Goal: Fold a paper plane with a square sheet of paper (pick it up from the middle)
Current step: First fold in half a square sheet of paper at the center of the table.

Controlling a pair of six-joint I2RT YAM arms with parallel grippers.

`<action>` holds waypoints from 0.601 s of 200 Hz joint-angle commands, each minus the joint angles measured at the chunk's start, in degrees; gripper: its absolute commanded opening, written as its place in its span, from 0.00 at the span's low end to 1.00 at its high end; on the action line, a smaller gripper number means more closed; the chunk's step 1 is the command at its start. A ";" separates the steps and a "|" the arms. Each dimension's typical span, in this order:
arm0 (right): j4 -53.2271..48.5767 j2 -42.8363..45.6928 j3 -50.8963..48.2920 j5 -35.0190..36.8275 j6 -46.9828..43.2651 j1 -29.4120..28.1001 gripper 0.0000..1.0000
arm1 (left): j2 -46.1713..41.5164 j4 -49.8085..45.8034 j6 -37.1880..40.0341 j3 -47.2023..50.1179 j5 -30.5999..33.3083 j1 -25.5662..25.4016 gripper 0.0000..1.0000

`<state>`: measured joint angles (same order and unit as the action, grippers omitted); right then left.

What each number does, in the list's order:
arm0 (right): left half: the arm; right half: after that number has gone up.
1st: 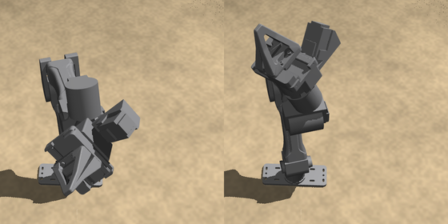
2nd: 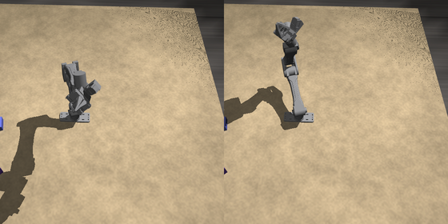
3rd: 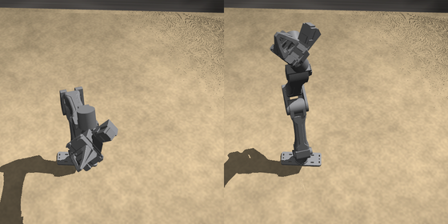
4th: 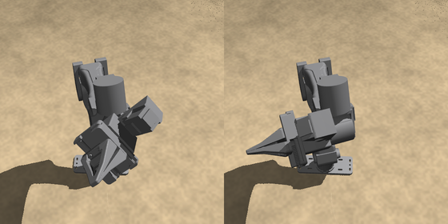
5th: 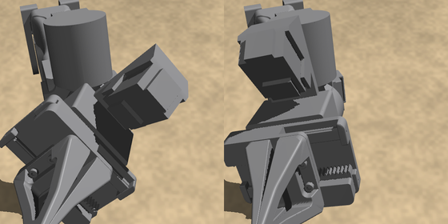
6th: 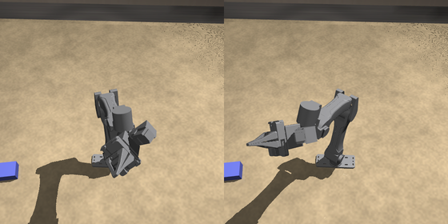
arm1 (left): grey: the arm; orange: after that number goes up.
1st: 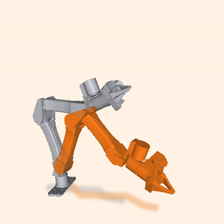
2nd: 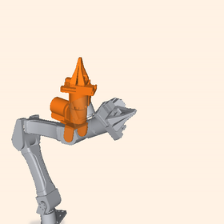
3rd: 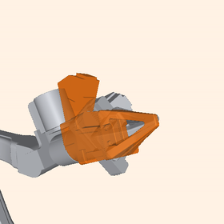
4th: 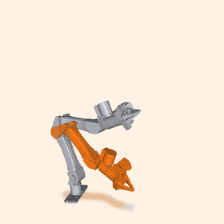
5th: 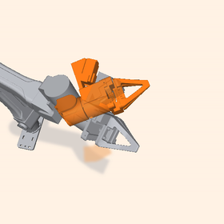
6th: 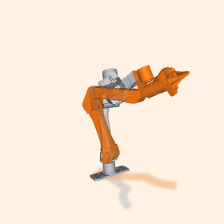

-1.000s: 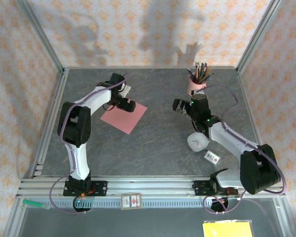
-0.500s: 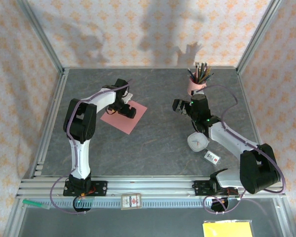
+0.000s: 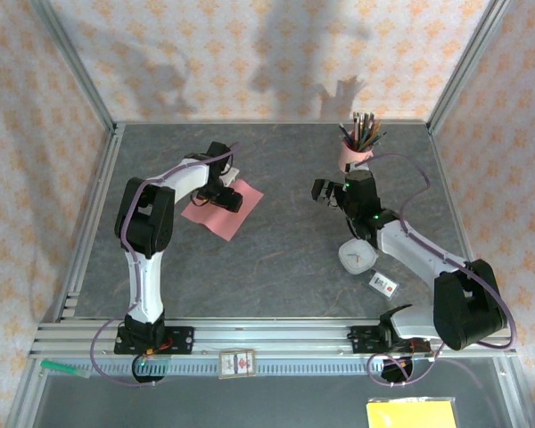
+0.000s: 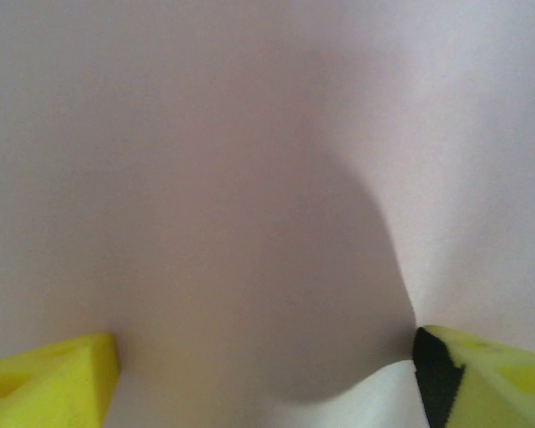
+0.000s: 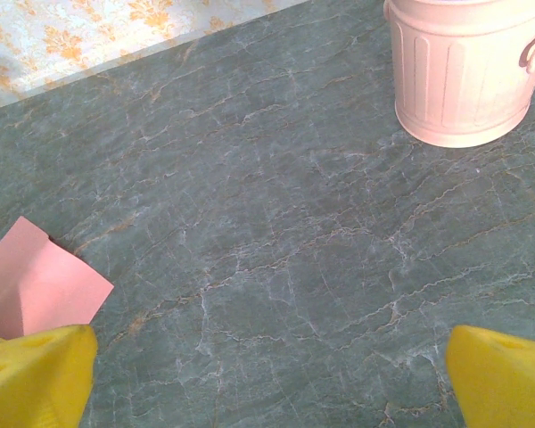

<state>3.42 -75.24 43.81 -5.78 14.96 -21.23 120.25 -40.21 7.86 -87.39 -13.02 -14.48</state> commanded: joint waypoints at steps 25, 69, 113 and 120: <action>-0.95 1.82 -0.66 1.48 -0.56 -0.06 1.00 | -1.15 2.44 -2.25 1.66 -4.15 0.02 0.63; -2.72 2.28 0.42 0.58 -1.17 -0.04 1.00 | -6.77 9.63 -7.19 6.49 -13.09 0.07 0.39; -10.64 3.96 6.29 -5.37 -2.44 0.05 1.00 | -24.63 42.38 -29.00 26.35 -40.97 -0.02 0.27; -12.41 3.97 7.35 -7.02 -2.67 0.04 1.00 | -27.27 52.41 -37.00 31.44 -43.13 -0.10 0.27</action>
<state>-2.90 -73.54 46.02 -7.84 14.22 -21.21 102.72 -17.32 -8.08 -67.16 -38.68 -14.55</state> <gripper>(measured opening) 0.996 0.266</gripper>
